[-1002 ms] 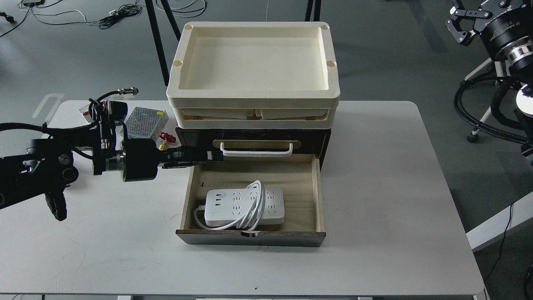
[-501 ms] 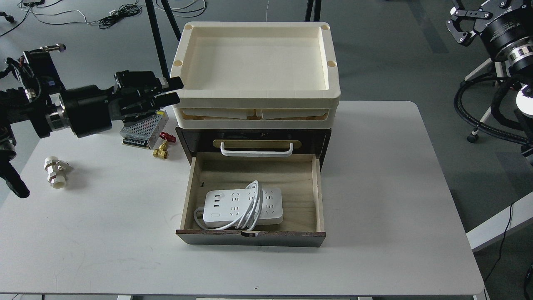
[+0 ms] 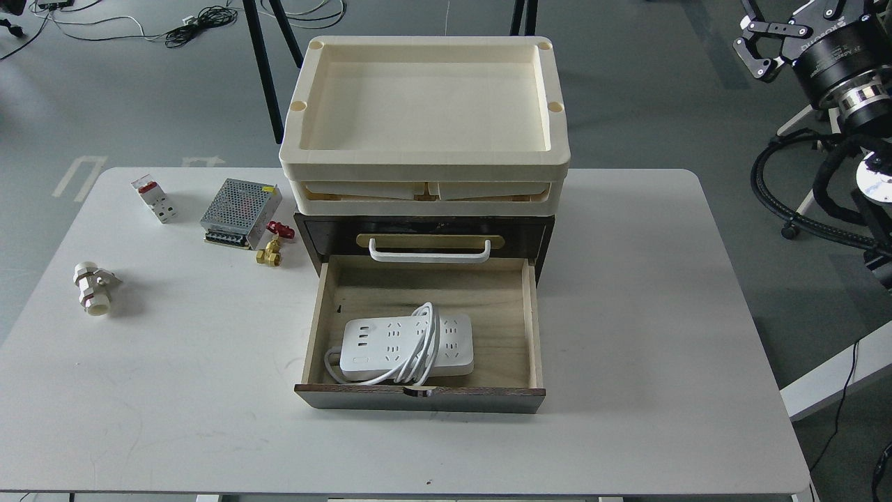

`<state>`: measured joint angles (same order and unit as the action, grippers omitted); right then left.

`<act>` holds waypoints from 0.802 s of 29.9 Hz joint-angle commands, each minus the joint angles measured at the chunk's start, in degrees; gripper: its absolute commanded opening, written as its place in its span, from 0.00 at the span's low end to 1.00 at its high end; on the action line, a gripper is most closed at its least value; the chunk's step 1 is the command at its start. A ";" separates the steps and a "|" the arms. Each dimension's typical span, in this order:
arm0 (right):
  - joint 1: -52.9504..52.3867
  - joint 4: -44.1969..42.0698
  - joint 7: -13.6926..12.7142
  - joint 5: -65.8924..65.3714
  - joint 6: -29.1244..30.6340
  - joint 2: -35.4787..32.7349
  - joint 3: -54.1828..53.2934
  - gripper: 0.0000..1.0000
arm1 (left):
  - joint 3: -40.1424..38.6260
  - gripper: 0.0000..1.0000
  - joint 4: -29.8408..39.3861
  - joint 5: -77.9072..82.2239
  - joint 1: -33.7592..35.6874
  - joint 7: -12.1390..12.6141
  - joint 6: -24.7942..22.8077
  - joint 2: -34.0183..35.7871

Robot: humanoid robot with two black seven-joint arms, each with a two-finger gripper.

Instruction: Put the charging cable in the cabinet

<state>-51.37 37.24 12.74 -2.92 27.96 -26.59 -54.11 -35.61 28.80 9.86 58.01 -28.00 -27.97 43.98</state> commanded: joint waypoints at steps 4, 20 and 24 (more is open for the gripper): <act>0.74 0.03 1.22 0.19 0.04 1.19 -0.55 0.99 | -3.24 0.80 -14.48 -3.35 1.85 0.00 -0.03 -10.76; 3.20 -1.90 3.78 0.19 0.04 2.77 -3.10 0.99 | 0.36 0.89 -14.30 -2.74 -2.55 0.00 -0.03 -14.19; 3.20 -2.78 3.78 0.19 0.04 2.78 -3.37 0.99 | 0.27 0.92 -14.30 -2.74 -2.64 0.00 -0.03 -14.19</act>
<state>-48.18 34.97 16.53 -2.66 28.00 -23.83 -57.28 -35.27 14.53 7.12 55.47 -28.00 -28.01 29.79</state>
